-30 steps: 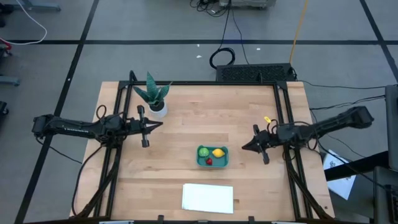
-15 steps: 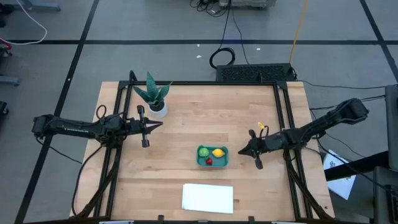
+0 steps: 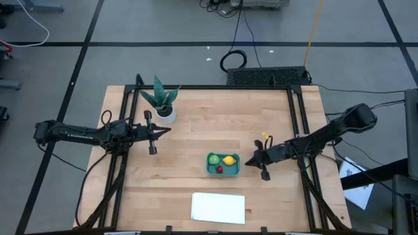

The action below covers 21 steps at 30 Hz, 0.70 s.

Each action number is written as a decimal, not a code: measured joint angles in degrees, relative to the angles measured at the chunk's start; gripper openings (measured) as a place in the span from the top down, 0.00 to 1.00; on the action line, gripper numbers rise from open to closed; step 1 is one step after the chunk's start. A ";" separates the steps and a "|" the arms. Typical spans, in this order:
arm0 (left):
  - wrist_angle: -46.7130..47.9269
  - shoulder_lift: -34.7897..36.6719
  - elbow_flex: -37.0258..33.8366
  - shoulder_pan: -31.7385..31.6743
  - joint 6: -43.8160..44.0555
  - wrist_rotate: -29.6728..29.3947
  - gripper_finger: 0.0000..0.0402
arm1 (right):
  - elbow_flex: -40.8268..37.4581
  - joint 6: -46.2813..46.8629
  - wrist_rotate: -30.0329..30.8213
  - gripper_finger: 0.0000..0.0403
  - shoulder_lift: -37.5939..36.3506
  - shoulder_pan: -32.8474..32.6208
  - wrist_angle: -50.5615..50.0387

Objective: Pick and placing Produce into tupperware
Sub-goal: Adjust the blue bin

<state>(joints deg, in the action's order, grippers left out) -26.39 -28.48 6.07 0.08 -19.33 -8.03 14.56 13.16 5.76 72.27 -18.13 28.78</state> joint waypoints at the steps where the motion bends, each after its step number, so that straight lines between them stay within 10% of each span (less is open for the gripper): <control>1: 0.01 -0.01 0.00 0.00 0.00 0.00 0.99 | 0.45 -0.16 -0.02 1.00 0.50 0.00 0.30; 21: 0.02 0.00 -0.02 0.00 0.02 0.00 0.92 | 3.81 -3.64 -0.31 1.00 5.53 1.43 3.78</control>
<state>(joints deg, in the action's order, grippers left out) -26.37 -28.48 6.04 0.08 -19.31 -8.03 18.37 9.53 5.45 77.80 -16.70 32.56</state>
